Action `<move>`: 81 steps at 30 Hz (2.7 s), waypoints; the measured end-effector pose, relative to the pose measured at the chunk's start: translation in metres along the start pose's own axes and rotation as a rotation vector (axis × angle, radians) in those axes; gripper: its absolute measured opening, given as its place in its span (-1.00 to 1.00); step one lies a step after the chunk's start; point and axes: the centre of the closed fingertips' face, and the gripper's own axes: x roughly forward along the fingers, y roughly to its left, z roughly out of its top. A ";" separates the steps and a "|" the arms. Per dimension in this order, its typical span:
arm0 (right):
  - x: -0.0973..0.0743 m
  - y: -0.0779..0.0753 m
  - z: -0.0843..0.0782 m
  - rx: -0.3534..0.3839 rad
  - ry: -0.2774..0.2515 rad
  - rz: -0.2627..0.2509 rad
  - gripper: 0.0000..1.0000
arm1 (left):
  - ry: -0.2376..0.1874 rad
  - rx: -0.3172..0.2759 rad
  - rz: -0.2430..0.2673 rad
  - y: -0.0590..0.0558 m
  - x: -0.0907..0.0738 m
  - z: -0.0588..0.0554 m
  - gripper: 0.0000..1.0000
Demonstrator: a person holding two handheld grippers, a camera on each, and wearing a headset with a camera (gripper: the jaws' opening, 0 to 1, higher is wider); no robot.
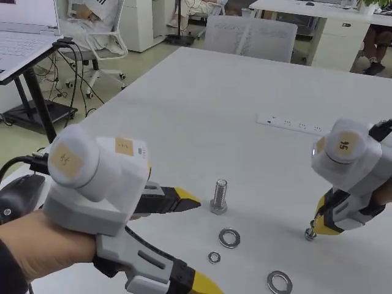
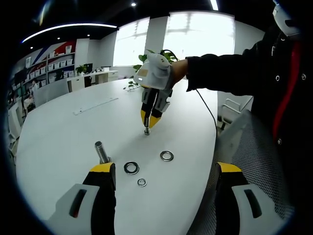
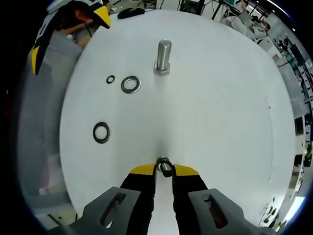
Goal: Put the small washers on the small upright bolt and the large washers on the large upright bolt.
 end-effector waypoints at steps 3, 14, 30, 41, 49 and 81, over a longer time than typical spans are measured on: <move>0.004 0.000 0.000 0.002 0.000 0.003 -0.73 | 0.001 -0.002 0.000 0.000 0.000 0.000 0.66; 0.011 0.001 0.000 0.003 0.007 0.015 -0.73 | 0.003 -0.006 0.003 0.001 0.001 -0.001 0.66; 0.014 0.001 -0.001 0.007 0.009 0.023 -0.72 | 0.000 -0.009 0.005 0.002 0.001 -0.001 0.66; 0.013 0.002 -0.002 0.011 0.012 0.015 -0.67 | -0.003 -0.008 0.004 0.001 0.000 -0.001 0.66; 0.008 0.001 -0.005 0.019 0.006 0.004 -0.59 | -0.003 -0.006 0.000 0.001 0.000 -0.001 0.66; -0.004 0.019 -0.030 0.069 0.016 -0.014 -0.55 | -0.016 0.015 -0.005 0.000 -0.001 0.004 0.66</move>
